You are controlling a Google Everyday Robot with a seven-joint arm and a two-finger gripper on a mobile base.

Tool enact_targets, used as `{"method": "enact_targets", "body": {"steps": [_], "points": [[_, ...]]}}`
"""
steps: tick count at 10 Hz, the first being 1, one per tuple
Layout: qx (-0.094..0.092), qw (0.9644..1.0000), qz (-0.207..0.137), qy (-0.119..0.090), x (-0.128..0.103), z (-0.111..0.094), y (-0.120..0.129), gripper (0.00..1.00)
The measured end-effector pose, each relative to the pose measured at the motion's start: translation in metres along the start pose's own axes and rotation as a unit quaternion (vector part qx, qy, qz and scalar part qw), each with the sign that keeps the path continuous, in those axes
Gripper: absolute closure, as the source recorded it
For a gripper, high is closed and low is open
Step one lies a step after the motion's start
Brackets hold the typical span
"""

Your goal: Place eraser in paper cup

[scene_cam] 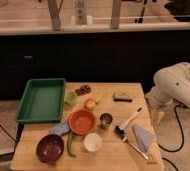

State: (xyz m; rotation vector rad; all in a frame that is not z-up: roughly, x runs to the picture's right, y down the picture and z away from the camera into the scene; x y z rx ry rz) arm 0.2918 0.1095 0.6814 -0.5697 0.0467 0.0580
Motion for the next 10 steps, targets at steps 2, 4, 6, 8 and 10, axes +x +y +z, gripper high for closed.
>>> {"method": "enact_targets", "body": {"steps": [2,4,6,8,10], "points": [[0.000,1.0000,0.000,0.000,0.000,0.000,0.000,0.20],[0.000,1.0000,0.000,0.000,0.000,0.000,0.000,0.20],[0.004,0.9999,-0.014,0.003,-0.008,0.011,-0.017,0.20],[0.008,0.9997,-0.024,0.005,-0.015,0.020,-0.037,0.20],[0.006,0.9994,-0.033,0.009,-0.017,0.027,-0.041,0.20]]}}
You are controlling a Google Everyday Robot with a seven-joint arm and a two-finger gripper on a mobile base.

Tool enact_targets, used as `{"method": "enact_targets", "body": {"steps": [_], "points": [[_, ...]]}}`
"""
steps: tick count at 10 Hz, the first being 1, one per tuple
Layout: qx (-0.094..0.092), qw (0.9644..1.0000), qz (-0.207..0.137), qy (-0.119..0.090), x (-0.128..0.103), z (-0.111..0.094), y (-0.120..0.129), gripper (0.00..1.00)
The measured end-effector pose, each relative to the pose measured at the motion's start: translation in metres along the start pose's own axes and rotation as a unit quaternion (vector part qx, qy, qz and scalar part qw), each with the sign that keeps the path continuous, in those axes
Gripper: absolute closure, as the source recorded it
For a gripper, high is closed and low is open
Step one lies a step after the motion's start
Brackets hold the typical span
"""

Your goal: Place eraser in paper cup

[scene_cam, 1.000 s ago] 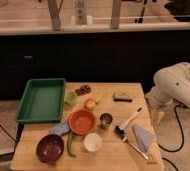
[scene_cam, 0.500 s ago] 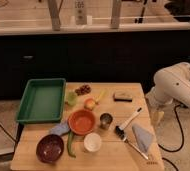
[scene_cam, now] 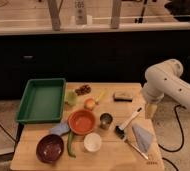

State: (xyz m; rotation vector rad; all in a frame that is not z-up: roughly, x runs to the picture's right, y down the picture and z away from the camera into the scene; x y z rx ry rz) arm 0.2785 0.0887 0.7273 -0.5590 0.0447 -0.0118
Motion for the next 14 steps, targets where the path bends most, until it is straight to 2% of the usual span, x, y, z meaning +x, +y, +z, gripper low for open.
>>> {"method": "enact_targets", "body": {"steps": [2,4,14], "points": [[0.002,1.0000,-0.007,0.001,-0.001,0.008,-0.008,0.20],[0.005,0.9999,-0.016,-0.001,-0.006,0.018,-0.028,0.20],[0.003,0.9990,-0.044,-0.003,0.002,0.054,-0.061,0.20]]}}
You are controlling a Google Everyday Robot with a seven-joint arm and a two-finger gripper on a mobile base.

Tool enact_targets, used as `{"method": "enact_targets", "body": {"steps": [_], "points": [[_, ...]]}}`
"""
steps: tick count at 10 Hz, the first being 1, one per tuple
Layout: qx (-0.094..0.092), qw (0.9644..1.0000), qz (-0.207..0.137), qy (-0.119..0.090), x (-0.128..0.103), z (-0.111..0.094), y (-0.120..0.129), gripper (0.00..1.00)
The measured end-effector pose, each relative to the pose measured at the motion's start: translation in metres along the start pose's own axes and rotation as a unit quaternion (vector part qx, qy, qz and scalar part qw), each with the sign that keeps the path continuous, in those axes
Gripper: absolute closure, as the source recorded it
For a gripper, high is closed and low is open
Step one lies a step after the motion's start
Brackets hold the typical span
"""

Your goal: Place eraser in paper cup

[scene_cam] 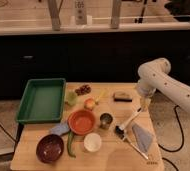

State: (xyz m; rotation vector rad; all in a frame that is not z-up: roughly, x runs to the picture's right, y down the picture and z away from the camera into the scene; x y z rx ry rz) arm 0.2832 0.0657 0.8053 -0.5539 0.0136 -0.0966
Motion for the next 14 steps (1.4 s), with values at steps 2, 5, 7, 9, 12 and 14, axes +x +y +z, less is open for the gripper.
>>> {"method": "enact_targets", "body": {"steps": [2,5,7,9,12,14], "points": [[-0.001,1.0000,-0.003,-0.002,0.003,0.008,-0.006,0.20],[-0.001,0.9999,-0.010,-0.006,0.005,0.018,-0.015,0.20],[-0.005,0.9999,-0.011,-0.007,0.012,0.029,-0.017,0.20],[-0.005,0.9998,-0.014,-0.011,0.013,0.036,-0.024,0.20],[-0.007,0.9997,-0.015,-0.020,0.014,0.049,-0.028,0.20],[-0.007,0.9996,-0.013,-0.025,0.016,0.057,-0.031,0.20]]}}
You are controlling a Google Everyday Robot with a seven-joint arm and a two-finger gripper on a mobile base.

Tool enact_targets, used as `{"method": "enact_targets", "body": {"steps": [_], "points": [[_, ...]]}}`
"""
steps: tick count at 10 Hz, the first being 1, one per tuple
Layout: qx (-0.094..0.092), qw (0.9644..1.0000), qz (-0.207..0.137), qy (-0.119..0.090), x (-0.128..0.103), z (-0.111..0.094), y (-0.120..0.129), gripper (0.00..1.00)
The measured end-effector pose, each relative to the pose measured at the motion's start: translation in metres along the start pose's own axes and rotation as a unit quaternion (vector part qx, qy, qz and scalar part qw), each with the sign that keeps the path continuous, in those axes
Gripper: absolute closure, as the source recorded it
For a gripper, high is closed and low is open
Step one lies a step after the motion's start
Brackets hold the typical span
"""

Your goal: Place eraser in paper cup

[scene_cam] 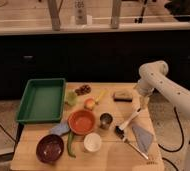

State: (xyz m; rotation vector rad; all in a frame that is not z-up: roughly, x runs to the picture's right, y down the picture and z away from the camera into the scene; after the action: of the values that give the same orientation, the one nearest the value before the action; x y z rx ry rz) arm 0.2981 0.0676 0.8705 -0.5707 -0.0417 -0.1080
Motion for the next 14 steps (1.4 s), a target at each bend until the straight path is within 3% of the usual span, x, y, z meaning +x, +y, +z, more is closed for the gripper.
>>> {"method": "enact_targets", "body": {"steps": [14], "points": [[-0.003,0.9990,0.013,-0.042,-0.013,0.038,-0.022,0.20]]}}
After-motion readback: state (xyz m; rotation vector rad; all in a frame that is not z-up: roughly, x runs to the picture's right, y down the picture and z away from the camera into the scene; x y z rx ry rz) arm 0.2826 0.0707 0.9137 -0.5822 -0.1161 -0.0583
